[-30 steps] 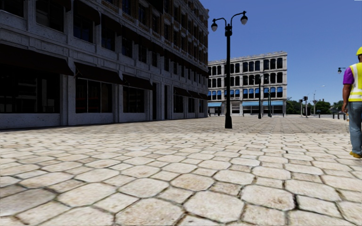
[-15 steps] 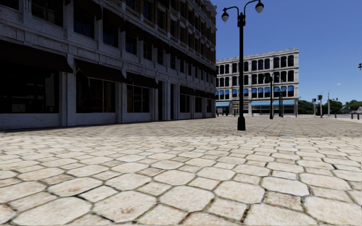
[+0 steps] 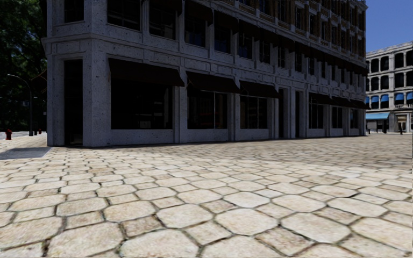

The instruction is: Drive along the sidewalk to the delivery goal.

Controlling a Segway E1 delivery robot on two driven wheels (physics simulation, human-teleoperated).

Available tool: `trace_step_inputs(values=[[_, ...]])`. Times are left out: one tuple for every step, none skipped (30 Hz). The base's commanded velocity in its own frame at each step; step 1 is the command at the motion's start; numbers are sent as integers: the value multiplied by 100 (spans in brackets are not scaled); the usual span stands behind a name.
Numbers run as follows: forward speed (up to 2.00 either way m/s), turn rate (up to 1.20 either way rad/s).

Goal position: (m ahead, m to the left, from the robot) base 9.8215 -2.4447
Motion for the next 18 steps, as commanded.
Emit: trace_step_inputs(values=[[184,0],[184,0],[184,0],[184,0],[184,0],[184,0],[184,0],[184,0],[184,0],[184,0],[184,0],[184,0],[184,0],[184,0],[184,0],[184,0],[184,0],[184,0]])
